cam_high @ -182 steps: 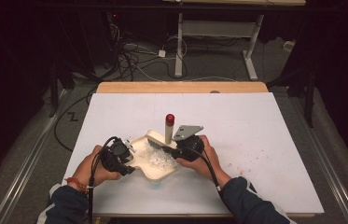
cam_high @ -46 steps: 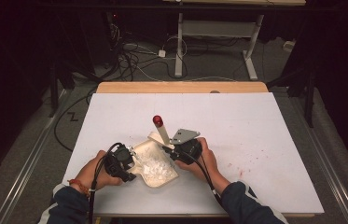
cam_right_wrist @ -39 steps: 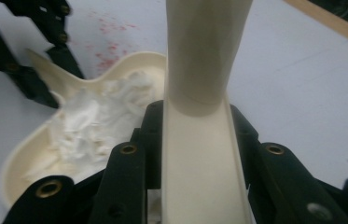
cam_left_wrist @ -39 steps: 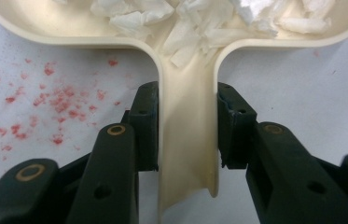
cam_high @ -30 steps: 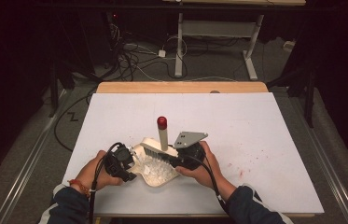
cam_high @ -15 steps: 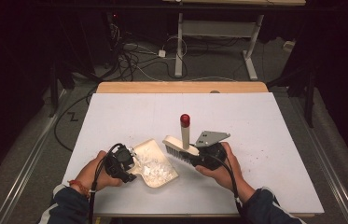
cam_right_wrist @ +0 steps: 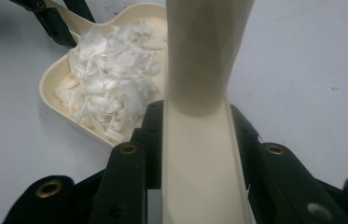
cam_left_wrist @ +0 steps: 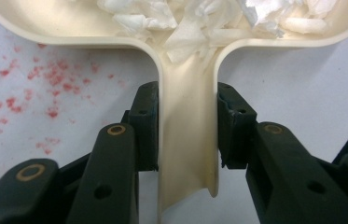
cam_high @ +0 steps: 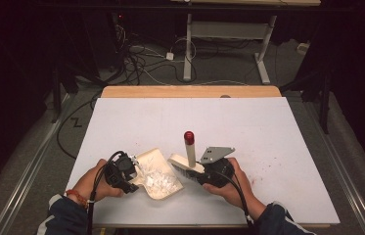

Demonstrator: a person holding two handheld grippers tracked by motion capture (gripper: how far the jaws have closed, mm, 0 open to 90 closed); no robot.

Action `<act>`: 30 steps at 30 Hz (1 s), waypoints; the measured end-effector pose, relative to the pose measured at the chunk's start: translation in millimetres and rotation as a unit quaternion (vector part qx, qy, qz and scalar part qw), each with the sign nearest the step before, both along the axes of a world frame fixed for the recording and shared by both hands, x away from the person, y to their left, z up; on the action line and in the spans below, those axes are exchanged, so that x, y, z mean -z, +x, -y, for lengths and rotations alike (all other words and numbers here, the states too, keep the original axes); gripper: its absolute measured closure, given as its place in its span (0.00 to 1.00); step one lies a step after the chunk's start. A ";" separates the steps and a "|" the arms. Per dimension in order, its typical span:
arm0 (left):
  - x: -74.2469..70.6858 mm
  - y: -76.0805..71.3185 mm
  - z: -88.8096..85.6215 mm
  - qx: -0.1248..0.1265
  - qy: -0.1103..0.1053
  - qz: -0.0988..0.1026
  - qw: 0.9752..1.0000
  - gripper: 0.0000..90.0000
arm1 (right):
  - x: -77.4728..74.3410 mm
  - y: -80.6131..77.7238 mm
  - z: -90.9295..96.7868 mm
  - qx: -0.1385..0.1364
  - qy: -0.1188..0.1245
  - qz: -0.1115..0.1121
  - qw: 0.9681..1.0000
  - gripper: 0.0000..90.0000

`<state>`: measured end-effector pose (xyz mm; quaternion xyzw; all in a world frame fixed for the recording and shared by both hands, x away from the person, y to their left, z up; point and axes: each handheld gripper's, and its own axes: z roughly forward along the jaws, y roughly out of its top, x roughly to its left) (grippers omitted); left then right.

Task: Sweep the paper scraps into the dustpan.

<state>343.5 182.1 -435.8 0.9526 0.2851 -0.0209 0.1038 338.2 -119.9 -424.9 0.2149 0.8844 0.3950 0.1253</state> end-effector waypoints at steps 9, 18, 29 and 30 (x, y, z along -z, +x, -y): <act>1.7 -0.2 1.7 -0.006 0.004 -0.004 1.000 0.70 | 1.8 -1.8 -1.8 0.000 0.007 -0.002 1.000 0.76; 2.1 1.1 4.5 -0.006 0.001 0.000 1.000 0.70 | -0.4 -11.9 -18.9 -0.051 0.030 0.012 0.998 0.76; 4.1 2.1 5.2 -0.010 -0.004 0.001 1.000 0.70 | -7.6 -9.2 -18.1 -0.050 0.040 0.023 0.998 0.76; 4.4 2.1 5.4 -0.010 -0.004 0.001 1.000 0.70 | -9.3 -8.4 -16.1 -0.047 0.041 0.024 0.998 0.76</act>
